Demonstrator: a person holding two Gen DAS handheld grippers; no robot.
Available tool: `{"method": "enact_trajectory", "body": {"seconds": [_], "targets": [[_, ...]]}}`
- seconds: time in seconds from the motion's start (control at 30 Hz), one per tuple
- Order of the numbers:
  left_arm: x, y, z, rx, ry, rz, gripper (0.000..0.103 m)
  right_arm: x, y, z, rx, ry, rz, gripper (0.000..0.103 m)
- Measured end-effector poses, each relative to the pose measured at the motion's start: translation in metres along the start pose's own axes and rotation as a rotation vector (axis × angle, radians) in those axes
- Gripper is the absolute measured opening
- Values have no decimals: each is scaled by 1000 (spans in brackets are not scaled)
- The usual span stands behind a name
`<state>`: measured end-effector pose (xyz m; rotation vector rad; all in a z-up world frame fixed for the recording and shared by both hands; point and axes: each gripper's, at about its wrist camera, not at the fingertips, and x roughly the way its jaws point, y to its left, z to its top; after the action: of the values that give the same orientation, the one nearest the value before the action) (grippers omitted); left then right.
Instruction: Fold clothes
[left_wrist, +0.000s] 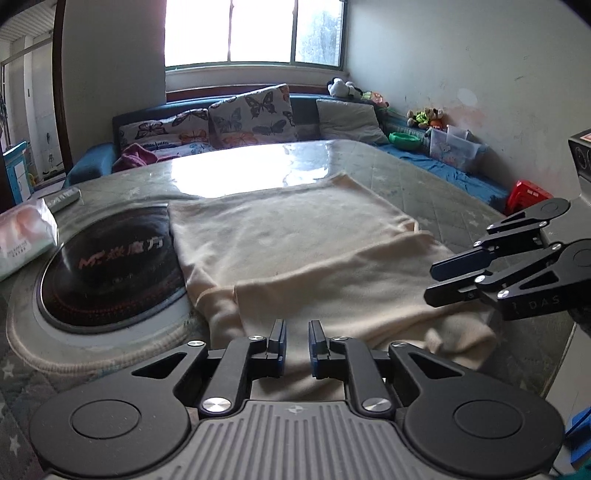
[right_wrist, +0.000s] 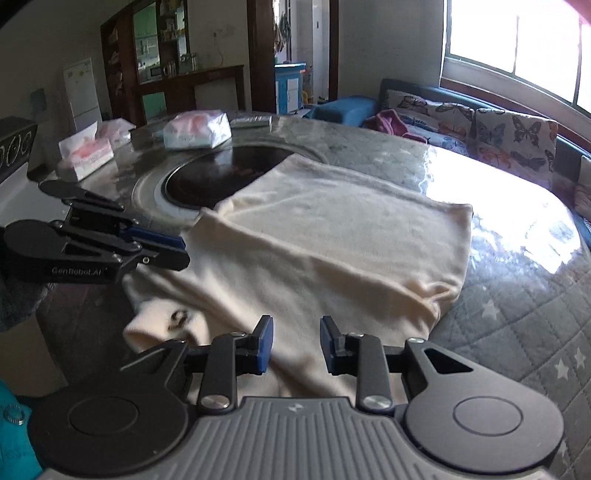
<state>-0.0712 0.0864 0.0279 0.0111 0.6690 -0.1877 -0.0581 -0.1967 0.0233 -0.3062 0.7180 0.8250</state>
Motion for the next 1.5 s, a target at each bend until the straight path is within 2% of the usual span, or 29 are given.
{"method": "enact_trajectory", "body": {"seconds": [0.2,0.4,0.53,0.67,0.87,0.97,1.17,1.3,1.43,1.5], "targets": [[21,9,17,-61,-7,17,14,13,-16,11,40,-23,-38,28],[36,18,19,-72,5,31,14,27,-38,16,102,-31,-76,28],[37,19,16,-68,12,27,14,31,-46,14,118,-29,-96,28],[33,19,15,-64,13,20,16,15,-45,11,123,-63,-91,28],[24,15,13,-33,3,12,19,14,-43,-2,109,-16,-122,28],[11,11,9,1,-4,2,29,2,-35,-7,88,-22,-106,28],[-16,-1,-11,101,1,-19,29,-5,-18,-20,5,22,-88,28],[-29,-6,-21,170,8,-6,30,-10,-12,-17,-12,7,-86,29],[-31,-5,-23,156,7,7,31,-6,-4,-4,-16,-26,-58,29],[-32,-2,-24,136,4,16,31,3,2,4,-18,-32,-17,29]]}}
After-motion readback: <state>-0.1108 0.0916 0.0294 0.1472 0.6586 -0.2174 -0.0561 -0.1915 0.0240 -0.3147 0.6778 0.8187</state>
